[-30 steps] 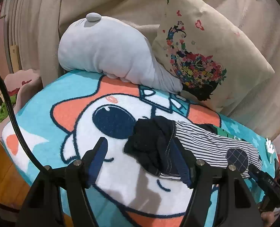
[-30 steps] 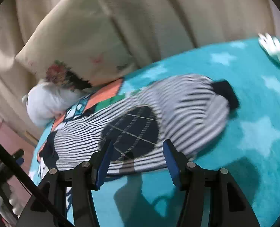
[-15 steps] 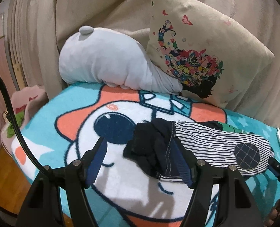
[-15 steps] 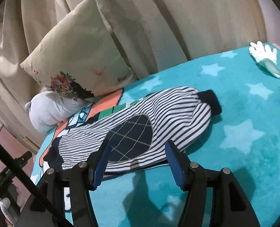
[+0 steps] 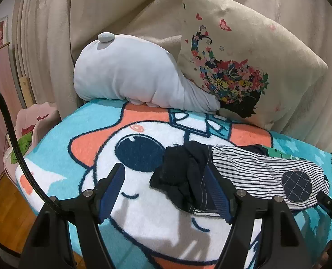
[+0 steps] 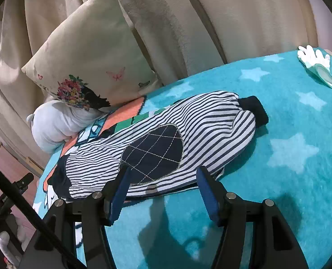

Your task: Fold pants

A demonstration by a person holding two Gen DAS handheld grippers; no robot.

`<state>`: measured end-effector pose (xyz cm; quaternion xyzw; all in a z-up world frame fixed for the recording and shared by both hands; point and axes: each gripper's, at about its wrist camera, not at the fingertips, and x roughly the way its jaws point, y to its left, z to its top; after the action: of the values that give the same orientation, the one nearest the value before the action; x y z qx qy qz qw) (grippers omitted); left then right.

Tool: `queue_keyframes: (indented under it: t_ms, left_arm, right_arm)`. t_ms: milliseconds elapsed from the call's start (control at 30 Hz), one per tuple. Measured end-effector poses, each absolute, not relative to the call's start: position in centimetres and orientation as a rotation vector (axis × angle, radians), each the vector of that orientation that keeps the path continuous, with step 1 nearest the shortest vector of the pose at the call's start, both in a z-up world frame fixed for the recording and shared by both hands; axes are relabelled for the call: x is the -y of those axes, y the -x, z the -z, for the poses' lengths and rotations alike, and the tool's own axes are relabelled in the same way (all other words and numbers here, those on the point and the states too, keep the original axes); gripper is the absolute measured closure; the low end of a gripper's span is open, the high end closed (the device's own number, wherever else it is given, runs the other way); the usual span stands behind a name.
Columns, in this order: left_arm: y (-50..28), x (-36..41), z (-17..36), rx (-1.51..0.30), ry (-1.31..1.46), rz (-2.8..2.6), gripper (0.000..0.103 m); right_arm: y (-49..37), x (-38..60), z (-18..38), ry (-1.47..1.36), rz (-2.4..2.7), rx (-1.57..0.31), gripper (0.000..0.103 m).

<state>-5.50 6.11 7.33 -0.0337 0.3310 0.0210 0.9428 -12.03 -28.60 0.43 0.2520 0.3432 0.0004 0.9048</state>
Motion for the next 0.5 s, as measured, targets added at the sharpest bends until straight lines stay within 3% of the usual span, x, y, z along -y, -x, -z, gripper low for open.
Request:
queue_keyframes:
  t_ms: [500]
  left_arm:
    - [9.5,-6.4,-10.1,-0.567,0.06,-0.067,0.03]
  right_arm:
    - [15.4,27.2,-3.3,-0.483,-0.03,-0.627,0.039]
